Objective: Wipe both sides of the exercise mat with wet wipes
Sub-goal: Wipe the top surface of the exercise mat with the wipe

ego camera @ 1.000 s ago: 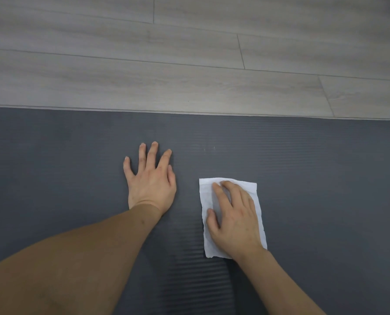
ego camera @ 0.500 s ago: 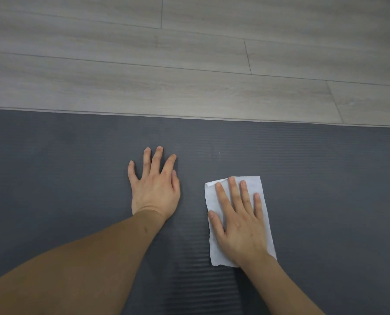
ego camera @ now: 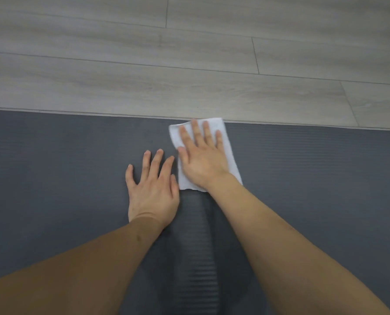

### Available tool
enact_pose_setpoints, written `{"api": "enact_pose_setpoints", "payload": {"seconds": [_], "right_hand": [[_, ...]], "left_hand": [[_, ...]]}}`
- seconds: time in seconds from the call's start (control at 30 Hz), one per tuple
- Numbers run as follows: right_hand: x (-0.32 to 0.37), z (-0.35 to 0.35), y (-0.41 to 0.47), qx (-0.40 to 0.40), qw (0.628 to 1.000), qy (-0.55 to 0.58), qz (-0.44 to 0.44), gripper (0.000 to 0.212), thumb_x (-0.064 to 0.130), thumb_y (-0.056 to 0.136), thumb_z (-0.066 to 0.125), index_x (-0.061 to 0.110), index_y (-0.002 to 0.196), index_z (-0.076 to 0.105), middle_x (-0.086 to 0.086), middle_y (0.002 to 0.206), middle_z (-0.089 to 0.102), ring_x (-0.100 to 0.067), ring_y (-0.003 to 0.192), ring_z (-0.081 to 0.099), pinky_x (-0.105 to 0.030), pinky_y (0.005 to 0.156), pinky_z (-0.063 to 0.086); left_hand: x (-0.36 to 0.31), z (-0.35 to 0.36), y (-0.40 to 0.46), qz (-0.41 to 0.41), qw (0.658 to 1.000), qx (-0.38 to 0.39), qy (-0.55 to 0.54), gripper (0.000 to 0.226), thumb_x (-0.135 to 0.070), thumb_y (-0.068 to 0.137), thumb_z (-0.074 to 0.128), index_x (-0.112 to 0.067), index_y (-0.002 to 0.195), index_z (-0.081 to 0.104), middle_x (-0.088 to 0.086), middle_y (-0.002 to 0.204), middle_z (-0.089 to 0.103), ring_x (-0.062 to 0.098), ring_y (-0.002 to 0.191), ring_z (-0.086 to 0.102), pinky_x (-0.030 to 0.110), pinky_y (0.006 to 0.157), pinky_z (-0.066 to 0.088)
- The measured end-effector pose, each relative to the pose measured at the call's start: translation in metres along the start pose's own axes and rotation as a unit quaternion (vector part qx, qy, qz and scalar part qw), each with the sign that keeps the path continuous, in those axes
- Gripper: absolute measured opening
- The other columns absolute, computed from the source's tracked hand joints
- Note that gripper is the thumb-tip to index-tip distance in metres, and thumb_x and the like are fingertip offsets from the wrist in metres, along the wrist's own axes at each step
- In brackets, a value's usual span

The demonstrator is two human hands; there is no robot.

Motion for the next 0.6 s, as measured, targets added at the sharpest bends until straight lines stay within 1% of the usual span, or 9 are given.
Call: {"api": "enact_pose_setpoints", "payload": {"seconds": [0.03, 0.1, 0.2, 0.33, 0.4, 0.5, 0.53, 0.6], "right_hand": [[0.005, 0.000, 0.002, 0.004, 1.000, -0.003, -0.025, 0.062, 0.053, 0.107, 0.013, 0.035, 0.165, 0.004, 0.003, 0.173, -0.011, -0.022, 0.158, -0.018, -0.053, 0.126, -0.010], [-0.004, -0.001, 0.001, 0.005, 0.999, -0.001, -0.045, 0.060, 0.055, 0.107, 0.012, 0.040, 0.164, 0.005, 0.006, 0.173, -0.010, -0.018, 0.158, -0.016, -0.050, 0.126, -0.010], [-0.048, -0.009, -0.002, -0.006, 1.000, 0.010, -0.012, 0.059, 0.058, 0.106, 0.011, 0.044, 0.163, 0.005, 0.010, 0.173, -0.008, -0.015, 0.159, -0.013, -0.048, 0.127, -0.009], [-0.134, -0.025, -0.011, -0.010, 0.998, 0.011, 0.068, 0.060, 0.058, 0.106, 0.011, 0.044, 0.163, 0.003, 0.010, 0.173, -0.007, -0.016, 0.159, -0.010, -0.048, 0.127, -0.007], [-0.195, -0.033, -0.024, -0.011, 0.991, 0.007, 0.132, 0.060, 0.058, 0.106, 0.010, 0.043, 0.164, 0.002, 0.009, 0.173, -0.006, -0.018, 0.159, -0.009, -0.050, 0.128, -0.004], [-0.287, -0.046, -0.056, -0.027, 0.968, 0.011, 0.248, 0.064, 0.060, 0.103, 0.007, 0.041, 0.164, 0.002, 0.005, 0.174, -0.003, -0.022, 0.160, -0.005, -0.055, 0.127, 0.000], [-0.307, -0.049, -0.065, -0.032, 0.960, 0.017, 0.278, 0.065, 0.061, 0.102, 0.005, 0.041, 0.163, 0.001, 0.004, 0.174, -0.004, -0.022, 0.160, -0.006, -0.055, 0.127, 0.000], [-0.323, -0.052, -0.071, -0.036, 0.950, 0.027, 0.308, 0.065, 0.059, 0.102, 0.004, 0.040, 0.163, -0.001, 0.003, 0.174, -0.006, -0.022, 0.159, -0.009, -0.054, 0.127, -0.002]], "left_hand": [[0.001, 0.000, 0.000, -0.001, 1.000, -0.001, 0.003, 0.054, -0.040, 0.102, 0.017, -0.032, 0.153, 0.033, -0.006, 0.167, 0.023, 0.017, 0.157, 0.006, 0.058, 0.122, 0.008], [0.002, 0.001, -0.001, -0.002, 1.000, -0.008, 0.010, 0.055, -0.041, 0.101, 0.018, -0.032, 0.152, 0.036, -0.006, 0.166, 0.025, 0.016, 0.157, 0.009, 0.058, 0.122, 0.010], [0.001, 0.001, 0.000, -0.003, 1.000, -0.004, 0.019, 0.055, -0.042, 0.101, 0.017, -0.033, 0.151, 0.037, -0.007, 0.165, 0.026, 0.016, 0.156, 0.009, 0.057, 0.122, 0.010], [-0.001, 0.001, 0.001, -0.006, 1.000, -0.006, 0.029, 0.056, -0.043, 0.100, 0.018, -0.034, 0.150, 0.039, -0.007, 0.165, 0.028, 0.015, 0.156, 0.010, 0.056, 0.122, 0.010], [-0.002, 0.001, 0.001, -0.006, 0.999, -0.006, 0.032, 0.056, -0.043, 0.100, 0.018, -0.033, 0.151, 0.040, -0.006, 0.165, 0.028, 0.015, 0.156, 0.010, 0.055, 0.122, 0.010], [-0.002, 0.000, 0.000, -0.006, 0.999, -0.011, 0.035, 0.056, -0.043, 0.100, 0.019, -0.033, 0.151, 0.041, -0.006, 0.164, 0.029, 0.015, 0.156, 0.012, 0.056, 0.122, 0.011], [-0.002, 0.000, 0.000, -0.006, 0.999, -0.013, 0.038, 0.056, -0.043, 0.100, 0.019, -0.033, 0.151, 0.041, -0.005, 0.164, 0.030, 0.016, 0.156, 0.012, 0.056, 0.122, 0.011], [-0.003, 0.000, 0.001, -0.006, 0.999, -0.015, 0.041, 0.056, -0.043, 0.100, 0.020, -0.032, 0.150, 0.041, -0.005, 0.164, 0.030, 0.016, 0.156, 0.013, 0.056, 0.121, 0.011]]}}
Point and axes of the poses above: each hand's wrist, its own y-axis towards the middle knuckle, its own z-axis out of the palm, x = y × z, the point moved 2 cm from there along y, towards the middle knuckle
